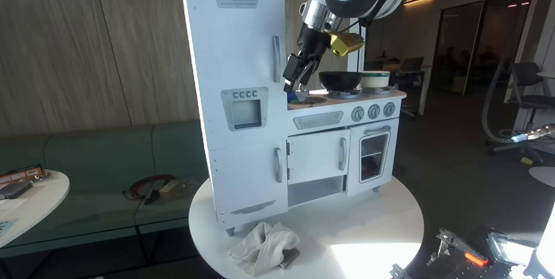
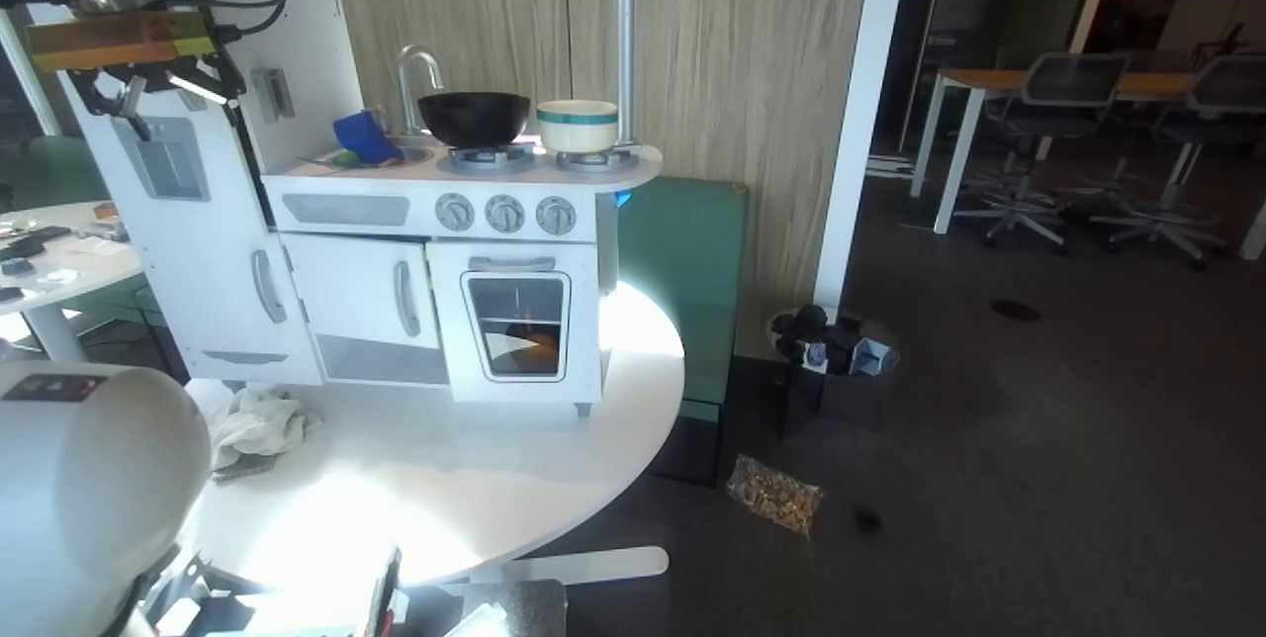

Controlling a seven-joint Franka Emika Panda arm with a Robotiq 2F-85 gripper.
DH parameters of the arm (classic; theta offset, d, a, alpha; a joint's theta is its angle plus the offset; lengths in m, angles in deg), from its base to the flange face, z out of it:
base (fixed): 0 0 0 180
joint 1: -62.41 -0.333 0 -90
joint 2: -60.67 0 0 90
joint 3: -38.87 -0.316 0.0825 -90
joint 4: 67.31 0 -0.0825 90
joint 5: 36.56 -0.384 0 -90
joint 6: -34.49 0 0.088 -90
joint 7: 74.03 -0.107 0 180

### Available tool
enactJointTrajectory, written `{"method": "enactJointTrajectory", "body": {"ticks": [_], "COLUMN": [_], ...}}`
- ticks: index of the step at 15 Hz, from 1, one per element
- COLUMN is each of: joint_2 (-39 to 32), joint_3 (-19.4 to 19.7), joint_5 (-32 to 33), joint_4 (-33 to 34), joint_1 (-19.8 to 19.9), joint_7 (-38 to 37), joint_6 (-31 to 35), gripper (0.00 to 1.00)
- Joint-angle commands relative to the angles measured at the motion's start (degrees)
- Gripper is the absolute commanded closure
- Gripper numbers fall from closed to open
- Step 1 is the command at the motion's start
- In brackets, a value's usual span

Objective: Open the top left cabinet door and the bottom middle cabinet door

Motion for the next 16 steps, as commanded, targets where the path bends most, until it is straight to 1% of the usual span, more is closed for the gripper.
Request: {"method": "enactJointTrajectory", "body": {"ticks": [1, 4, 7, 9, 11, 12, 13, 14, 15, 16], "joint_2": [-2.49, -4.25, -5.38, -5.89, -6.10, 0.79, 2.29, 5.32, 8.38, 11.99], "joint_3": [-0.82, -1.64, -1.45, -0.02, 1.75, 1.09, 1.87, 2.97, 4.22, 5.25], "joint_5": [1.98, 6.22, 8.66, 5.29, -0.27, -5.11, -8.52, -10.98, -12.83, -13.52], "joint_4": [2.29, 3.16, 3.41, 3.48, 3.89, -2.86, -3.45, -4.73, -5.83, -7.21], "joint_1": [-1.74, -1.35, -1.67, -3.88, -6.53, -10.21, -11.72, -13.35, -14.78, -15.70], "joint_7": [3.44, 4.06, 4.98, 8.51, 13.11, 14.66, 17.18, 19.47, 21.56, 22.02], "joint_6": [8.75, 15.76, 19.30, 17.94, 13.91, 12.61, 10.14, 7.75, 4.56, 1.23], "gripper": [0.00, 0.00, 0.00, 0.00, 0.00, 0.00, 0.00, 0.00, 0.00, 0.00]}}
